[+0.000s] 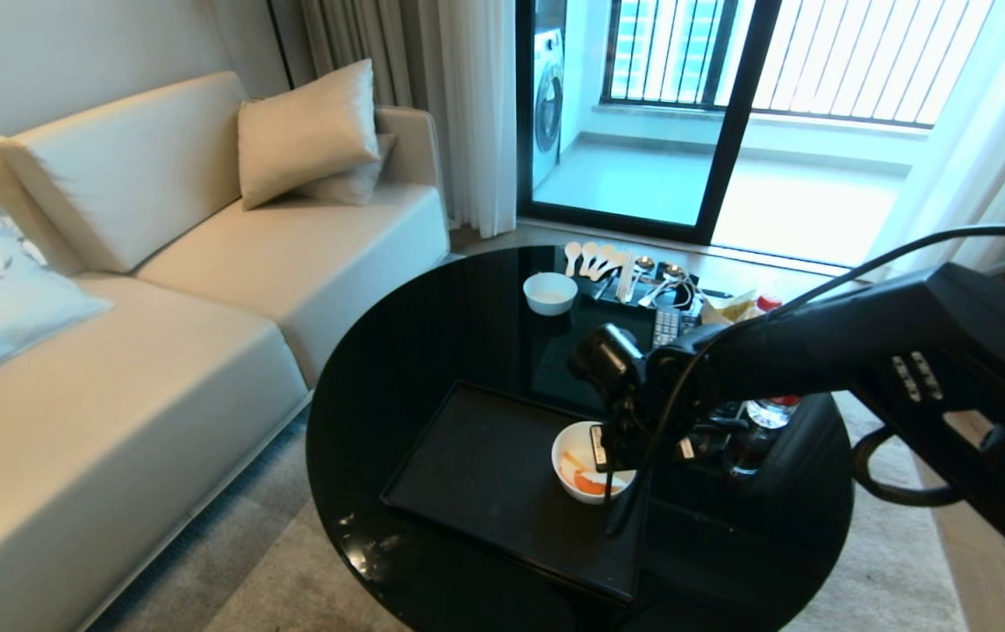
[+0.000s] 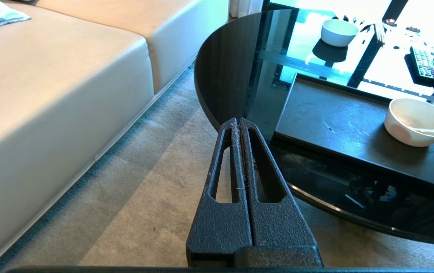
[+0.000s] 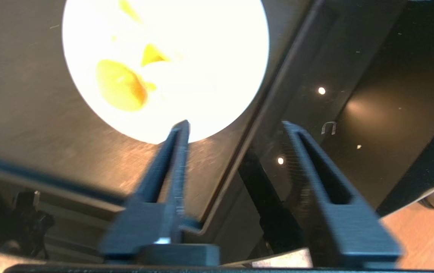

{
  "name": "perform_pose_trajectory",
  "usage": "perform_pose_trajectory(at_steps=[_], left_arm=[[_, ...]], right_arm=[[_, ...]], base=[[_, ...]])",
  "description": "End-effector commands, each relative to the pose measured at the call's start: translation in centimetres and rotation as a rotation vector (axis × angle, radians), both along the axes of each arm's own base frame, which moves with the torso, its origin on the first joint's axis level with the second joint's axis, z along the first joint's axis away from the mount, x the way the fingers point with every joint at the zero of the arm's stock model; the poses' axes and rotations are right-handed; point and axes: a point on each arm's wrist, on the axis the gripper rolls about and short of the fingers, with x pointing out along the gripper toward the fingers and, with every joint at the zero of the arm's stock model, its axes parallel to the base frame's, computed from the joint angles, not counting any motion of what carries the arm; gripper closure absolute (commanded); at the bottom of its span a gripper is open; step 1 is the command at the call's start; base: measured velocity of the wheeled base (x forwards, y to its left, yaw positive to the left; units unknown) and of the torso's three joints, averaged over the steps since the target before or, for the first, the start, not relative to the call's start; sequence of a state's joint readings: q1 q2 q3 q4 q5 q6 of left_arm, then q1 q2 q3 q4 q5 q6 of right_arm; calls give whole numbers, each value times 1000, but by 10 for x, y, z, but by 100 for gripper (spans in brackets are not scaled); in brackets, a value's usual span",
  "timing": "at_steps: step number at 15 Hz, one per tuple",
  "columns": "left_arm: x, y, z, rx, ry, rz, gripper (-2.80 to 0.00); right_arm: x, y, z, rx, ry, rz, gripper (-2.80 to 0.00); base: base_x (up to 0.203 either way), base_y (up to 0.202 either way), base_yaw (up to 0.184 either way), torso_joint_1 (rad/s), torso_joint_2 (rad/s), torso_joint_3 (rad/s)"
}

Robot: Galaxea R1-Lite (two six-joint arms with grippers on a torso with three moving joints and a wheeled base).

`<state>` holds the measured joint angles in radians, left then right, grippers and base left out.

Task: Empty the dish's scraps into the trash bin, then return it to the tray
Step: Pick up the bowl with leftover food

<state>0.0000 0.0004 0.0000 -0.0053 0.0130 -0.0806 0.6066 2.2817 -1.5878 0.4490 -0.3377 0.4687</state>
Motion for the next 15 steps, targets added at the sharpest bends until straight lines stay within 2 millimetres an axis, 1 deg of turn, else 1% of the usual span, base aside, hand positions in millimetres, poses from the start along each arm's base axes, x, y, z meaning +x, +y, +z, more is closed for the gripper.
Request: perform_pose_trajectory(at_steps=[1,5,9,15], left_arm=[[0,0,0,-1,-1,1,0],[0,0,0,-1,-1,1,0],[0,0,0,-1,-1,1,0],[0,0,0,-1,-1,1,0]], right_arm=[[11,-5,-6,-1,2,-28,-280],[27,-9,-14,4,-5,-56,-280],[32,-10,-26,-2,6,-65,-280],[34,-9,-41,7,20,-102,-280]], base=[[0,0,0,0,0,0],[0,0,0,0,0,0],[0,0,0,0,0,0],[0,0,0,0,0,0]])
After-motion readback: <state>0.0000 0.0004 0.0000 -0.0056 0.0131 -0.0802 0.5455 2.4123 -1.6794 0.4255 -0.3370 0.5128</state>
